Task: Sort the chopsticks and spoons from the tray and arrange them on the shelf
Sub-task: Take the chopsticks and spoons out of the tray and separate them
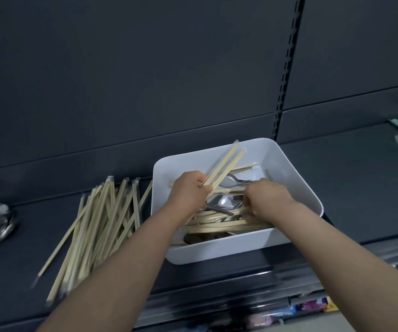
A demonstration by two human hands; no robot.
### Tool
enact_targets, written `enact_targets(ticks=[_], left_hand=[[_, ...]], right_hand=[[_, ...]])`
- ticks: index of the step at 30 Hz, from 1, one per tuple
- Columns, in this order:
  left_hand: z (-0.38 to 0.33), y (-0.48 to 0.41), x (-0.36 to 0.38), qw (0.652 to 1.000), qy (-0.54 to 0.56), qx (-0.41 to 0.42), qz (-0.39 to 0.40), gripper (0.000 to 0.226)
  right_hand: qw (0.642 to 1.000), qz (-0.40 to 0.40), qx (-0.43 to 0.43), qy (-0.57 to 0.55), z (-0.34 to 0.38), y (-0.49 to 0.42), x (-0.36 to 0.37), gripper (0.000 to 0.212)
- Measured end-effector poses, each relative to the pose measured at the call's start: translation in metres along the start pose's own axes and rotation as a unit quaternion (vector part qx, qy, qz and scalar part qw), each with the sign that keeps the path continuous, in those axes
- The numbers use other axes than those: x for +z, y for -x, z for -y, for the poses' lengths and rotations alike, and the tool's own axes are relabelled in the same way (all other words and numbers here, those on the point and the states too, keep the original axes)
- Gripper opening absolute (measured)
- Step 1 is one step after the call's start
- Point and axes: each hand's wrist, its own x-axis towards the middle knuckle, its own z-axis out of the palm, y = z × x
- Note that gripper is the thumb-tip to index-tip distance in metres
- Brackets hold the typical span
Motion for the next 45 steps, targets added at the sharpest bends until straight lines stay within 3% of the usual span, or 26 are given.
enact_targets(ticks=[6, 12, 16, 21, 23, 28, 30, 34, 36, 39, 45], left_hand=[[-0.005, -0.003, -0.008, 0.991, 0.128, -0.012, -0.046, 0.014], [-0.007, -0.011, -0.031, 0.953, 0.234, 0.033, -0.189, 0.011], [0.010, -0.004, -0.068, 0.909, 0.260, 0.069, -0.320, 0.014], [0.075, 0.014, -0.132, 0.880, 0.229, 0.017, -0.416, 0.013], [0.109, 0.020, -0.153, 0.896, 0.203, -0.040, -0.392, 0.013], [0.177, 0.042, -0.162, 0.947, 0.166, -0.181, -0.207, 0.013], [0.190, 0.049, -0.160, 0.955, 0.147, -0.187, -0.176, 0.012], [0.191, 0.055, -0.165, 0.981, 0.039, -0.148, -0.119, 0.045], [0.189, 0.057, -0.170, 0.987, -0.034, -0.123, -0.093, 0.043], [0.189, 0.057, -0.173, 0.988, -0.092, -0.092, -0.085, 0.027], [0.168, 0.046, -0.163, 0.991, -0.008, -0.016, -0.136, 0.020]], right_hand=[[0.995, -0.060, -0.008, -0.082, -0.005, 0.007, -0.009, 0.020], [0.988, -0.125, 0.020, -0.086, 0.003, 0.014, -0.035, 0.021], [0.991, -0.106, -0.003, -0.081, 0.049, 0.019, -0.062, 0.029], [0.987, -0.119, -0.067, -0.081, 0.127, 0.020, -0.075, 0.024], [0.983, -0.113, -0.083, -0.120, 0.160, 0.018, -0.075, 0.029], [0.958, -0.012, -0.114, -0.261, 0.235, 0.009, -0.053, 0.034], [0.963, 0.008, -0.094, -0.254, 0.256, 0.004, -0.038, 0.030], [0.966, 0.033, -0.076, -0.244, 0.279, 0.000, -0.016, 0.024], [0.974, 0.037, -0.081, -0.210, 0.283, 0.000, -0.009, 0.017], [0.984, 0.006, -0.081, -0.157, 0.283, 0.004, -0.006, 0.020], [0.969, -0.192, -0.099, -0.119, 0.249, 0.021, -0.026, 0.034]])
